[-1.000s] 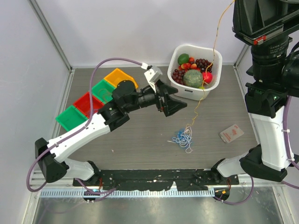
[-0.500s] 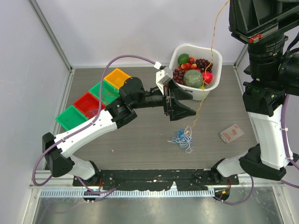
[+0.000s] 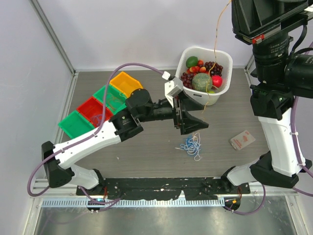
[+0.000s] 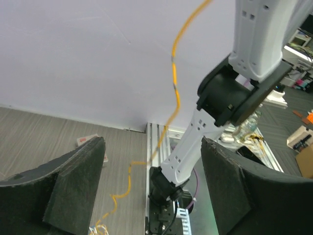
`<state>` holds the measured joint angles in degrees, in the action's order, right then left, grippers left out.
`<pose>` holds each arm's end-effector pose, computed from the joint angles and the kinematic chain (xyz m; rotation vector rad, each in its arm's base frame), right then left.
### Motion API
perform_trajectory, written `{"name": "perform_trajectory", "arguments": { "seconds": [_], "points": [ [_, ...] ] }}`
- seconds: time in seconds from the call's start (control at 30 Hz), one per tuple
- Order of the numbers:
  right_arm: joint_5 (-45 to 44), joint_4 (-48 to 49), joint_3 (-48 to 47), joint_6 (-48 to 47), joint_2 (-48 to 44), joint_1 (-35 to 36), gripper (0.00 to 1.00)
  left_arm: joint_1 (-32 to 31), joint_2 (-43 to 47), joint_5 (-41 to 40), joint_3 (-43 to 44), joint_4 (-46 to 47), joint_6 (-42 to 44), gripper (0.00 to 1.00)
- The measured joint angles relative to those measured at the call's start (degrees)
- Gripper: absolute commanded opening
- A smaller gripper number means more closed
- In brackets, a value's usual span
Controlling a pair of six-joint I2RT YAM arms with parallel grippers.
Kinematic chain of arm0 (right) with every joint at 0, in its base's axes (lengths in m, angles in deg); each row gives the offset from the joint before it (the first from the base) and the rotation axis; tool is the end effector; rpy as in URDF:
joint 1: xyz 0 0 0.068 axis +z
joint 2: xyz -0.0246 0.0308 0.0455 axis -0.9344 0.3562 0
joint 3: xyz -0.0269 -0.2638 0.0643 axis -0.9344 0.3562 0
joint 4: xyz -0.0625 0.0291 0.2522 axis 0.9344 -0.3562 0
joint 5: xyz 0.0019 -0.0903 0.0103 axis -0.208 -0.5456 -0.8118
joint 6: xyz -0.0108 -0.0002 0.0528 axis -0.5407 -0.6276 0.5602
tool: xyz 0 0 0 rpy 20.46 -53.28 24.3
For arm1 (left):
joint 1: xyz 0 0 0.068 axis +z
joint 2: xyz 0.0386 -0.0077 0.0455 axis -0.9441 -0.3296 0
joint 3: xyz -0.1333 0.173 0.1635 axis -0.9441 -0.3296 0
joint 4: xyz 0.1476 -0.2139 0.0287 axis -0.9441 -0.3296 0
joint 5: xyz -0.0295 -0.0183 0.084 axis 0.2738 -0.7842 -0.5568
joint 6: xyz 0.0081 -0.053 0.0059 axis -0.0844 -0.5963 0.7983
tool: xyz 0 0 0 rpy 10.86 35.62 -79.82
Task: Untangle the cables
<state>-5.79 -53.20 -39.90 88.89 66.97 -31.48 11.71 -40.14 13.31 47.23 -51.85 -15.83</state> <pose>0.1116 0.0943 0.6945 -0.0897 0.5510 1.7565 0.1471 -0.2791 0.4523 0.9212 1.2906 -1.5143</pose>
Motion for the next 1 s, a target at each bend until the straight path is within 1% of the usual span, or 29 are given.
{"name": "perform_trajectory", "arguments": {
  "seconds": [0.03, 0.07, 0.2, 0.27, 0.3, 0.4, 0.43, 0.53, 0.6, 0.67, 0.77, 0.87, 0.97, 1.0],
  "points": [
    [0.0, 0.02, 0.15, 0.09, 0.11, 0.0, 0.01, -0.5, -0.72, -1.09, 0.76, 0.11, 0.0, 0.7],
    [0.0, 0.02, 0.17, 0.17, 0.26, 0.0, 0.01, -0.9, -1.53, -2.38, 1.42, 0.31, 0.11, 0.67],
    [-0.33, 0.11, 0.07, 0.63, 0.61, 0.0, 0.01, -1.14, -4.81, -10.16, 1.81, 2.03, 1.07, 0.52],
    [-0.7, 0.17, -1.07, 1.09, 1.25, 0.0, 0.01, -1.14, -7.04, -14.91, 1.27, 3.58, 1.55, 0.47],
    [-0.87, 0.31, -1.99, 1.36, 1.86, 0.0, 0.01, -1.09, -8.15, -17.4, 0.55, 4.48, 1.77, 0.45],
    [-1.53, 0.59, -8.55, 2.73, 5.35, 0.0, 0.01, -0.42, -12.24, -24.39, -3.93, 7.61, 2.4, 0.44],
    [-1.77, 0.83, -10.56, 3.23, 6.54, 0.0, 0.01, -0.15, -13.66, -25.49, -5.25, 8.15, 2.47, 0.42],
    [-3.02, 1.53, -14.8, 4.9, 8.87, 0.0, 0.01, 1.95, -20.22, -27.08, -9.33, 8.79, 2.45, 0.35],
    [-4.09, 2.4, -15.82, 6.21, 9.46, 0.0, 0.01, 3.96, -25.42, -27.08, -11.17, 7.41, 2.14, 0.35],
    [-4.9, 2.47, -16.59, 6.71, 9.7, 0.0, 0.01, 5.38, -28.17, -27.26, -13.68, 5.33, 1.95, 0.37],
    [-5.57, 2.19, -16.52, 6.03, 9.44, 0.0, 0.01, 7.1, -27.39, -27.91, -18.78, 3.91, 2.14, 0.37],
    [-6.01, 2.01, -14.8, 4.9, 8.35, 0.0, 0.01, 7.08, -24.55, -28.06, -21.55, 3.98, 2.86, 0.37],
    [-6.25, 2.05, -14.25, 3.82, 7.78, 0.0, 0.01, 6.95, -20.28, -28.28, -24.55, 4.22, 3.15, 0.33],
    [-6.27, 2.03, -14.43, 3.37, 7.78, 0.0, 0.01, 6.88, -18.93, -28.59, -25.68, 4.35, 3.21, 0.31]
  ]
}}
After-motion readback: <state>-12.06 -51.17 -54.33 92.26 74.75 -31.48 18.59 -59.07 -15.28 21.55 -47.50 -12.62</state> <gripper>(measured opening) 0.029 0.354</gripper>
